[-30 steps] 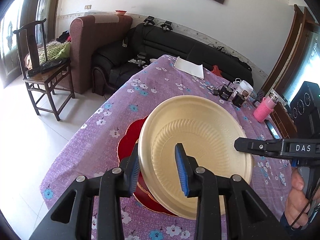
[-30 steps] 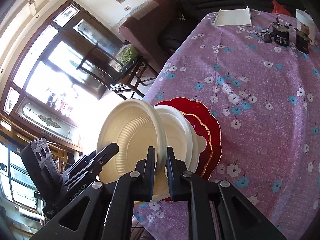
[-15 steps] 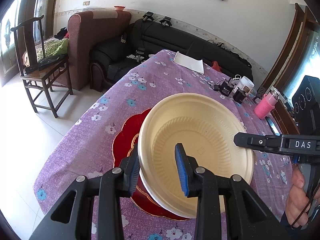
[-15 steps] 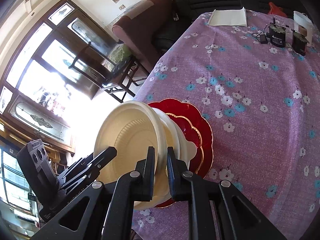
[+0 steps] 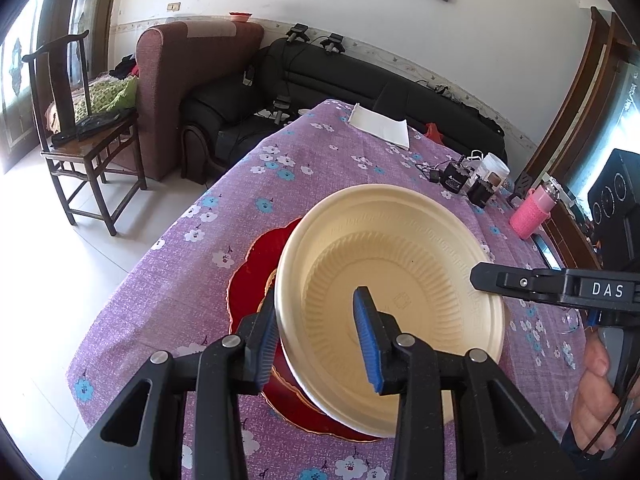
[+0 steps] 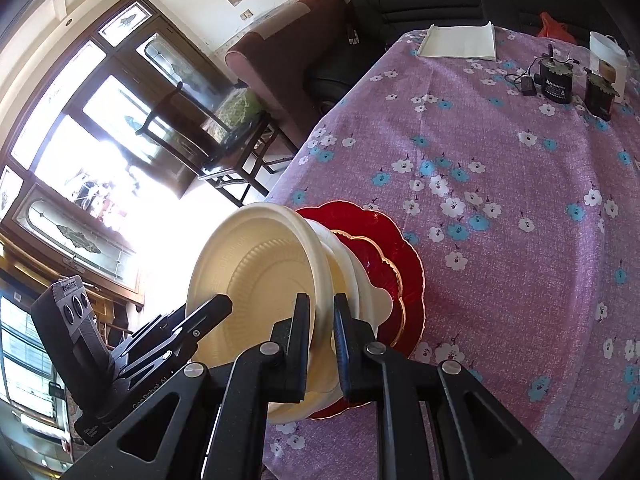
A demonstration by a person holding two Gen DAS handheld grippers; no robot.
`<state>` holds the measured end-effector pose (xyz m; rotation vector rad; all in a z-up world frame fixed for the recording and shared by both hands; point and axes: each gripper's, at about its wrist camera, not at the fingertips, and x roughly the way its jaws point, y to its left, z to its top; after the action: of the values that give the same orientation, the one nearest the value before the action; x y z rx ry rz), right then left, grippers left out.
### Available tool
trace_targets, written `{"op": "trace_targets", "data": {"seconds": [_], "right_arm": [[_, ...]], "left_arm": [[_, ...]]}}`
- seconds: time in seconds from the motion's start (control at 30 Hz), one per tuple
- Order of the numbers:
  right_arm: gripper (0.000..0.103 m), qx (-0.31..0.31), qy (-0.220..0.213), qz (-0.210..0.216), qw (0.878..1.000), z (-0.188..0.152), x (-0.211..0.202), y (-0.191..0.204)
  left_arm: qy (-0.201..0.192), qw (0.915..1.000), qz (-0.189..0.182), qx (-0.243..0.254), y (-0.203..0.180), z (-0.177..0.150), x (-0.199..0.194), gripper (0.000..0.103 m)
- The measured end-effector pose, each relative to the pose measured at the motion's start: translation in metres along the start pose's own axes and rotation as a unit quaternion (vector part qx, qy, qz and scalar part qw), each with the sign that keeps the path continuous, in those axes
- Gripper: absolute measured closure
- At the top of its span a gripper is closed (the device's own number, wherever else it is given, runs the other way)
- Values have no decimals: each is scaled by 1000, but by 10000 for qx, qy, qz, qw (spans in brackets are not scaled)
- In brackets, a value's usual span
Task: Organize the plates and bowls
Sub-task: 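Lower the beige bowl onto the stack and open both grippers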
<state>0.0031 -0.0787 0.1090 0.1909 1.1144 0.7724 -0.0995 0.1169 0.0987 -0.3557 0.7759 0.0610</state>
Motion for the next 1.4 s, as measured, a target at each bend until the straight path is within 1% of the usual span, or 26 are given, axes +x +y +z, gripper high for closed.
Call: {"op": "trace_targets", "data": {"seconds": [0.17, 0.23, 0.27, 0.3, 0.37, 0.53, 0.6, 0.97, 1.1, 1.23, 1.3, 1.33, 1.4], "right_arm": [[89, -115, -42, -104, 9999, 0, -2, 4], [89, -113, -44, -94, 9999, 0, -3, 4], [88, -108, -51, -78, 9999, -1, -3, 4], [88, -106, -64, -95, 9999, -1, -4, 4], [89, -101, -67, -92, 9999, -1, -4, 3], [89, -60, -85, -86, 9999, -1, -5, 1], [89, -98, -139, -144, 9998, -1, -7, 2], [89, -59, -267, -184, 9995, -2, -15, 1], [89, -156, -489, -349, 9981, -6, -22, 2], [86, -482, -902, -580, 9931, -18, -32, 10], [85, -589, -1113, -646, 9899, -25, -36, 12], [84, -610, -1302, -709, 9871, -29, -40, 12], [82, -820, -1507, -776, 9821, -30, -44, 14]], "left_arm": [[36, 10000, 5, -20, 1, 0, 2, 63], [54, 10000, 13, 0, 0, 0, 3, 56], [39, 10000, 67, 5, -1, 0, 2, 49], [-12, 9999, 118, 18, -1, 0, 1, 45], [-103, 9997, 212, 62, -2, 1, -2, 44], [-102, 9998, 180, -4, 4, 1, -3, 43], [-103, 9998, 180, -20, 5, 0, -3, 43], [-155, 9998, 147, 4, 4, -1, -8, 43], [-272, 9996, 105, -10, 5, -4, -14, 43], [-412, 9989, 180, -92, 2, -13, -23, 43], [-463, 9985, 282, -124, -3, -21, -29, 39], [-498, 9981, 363, -92, -6, -25, -33, 38], [-545, 9967, 606, -18, -12, -32, -42, 35]]}}
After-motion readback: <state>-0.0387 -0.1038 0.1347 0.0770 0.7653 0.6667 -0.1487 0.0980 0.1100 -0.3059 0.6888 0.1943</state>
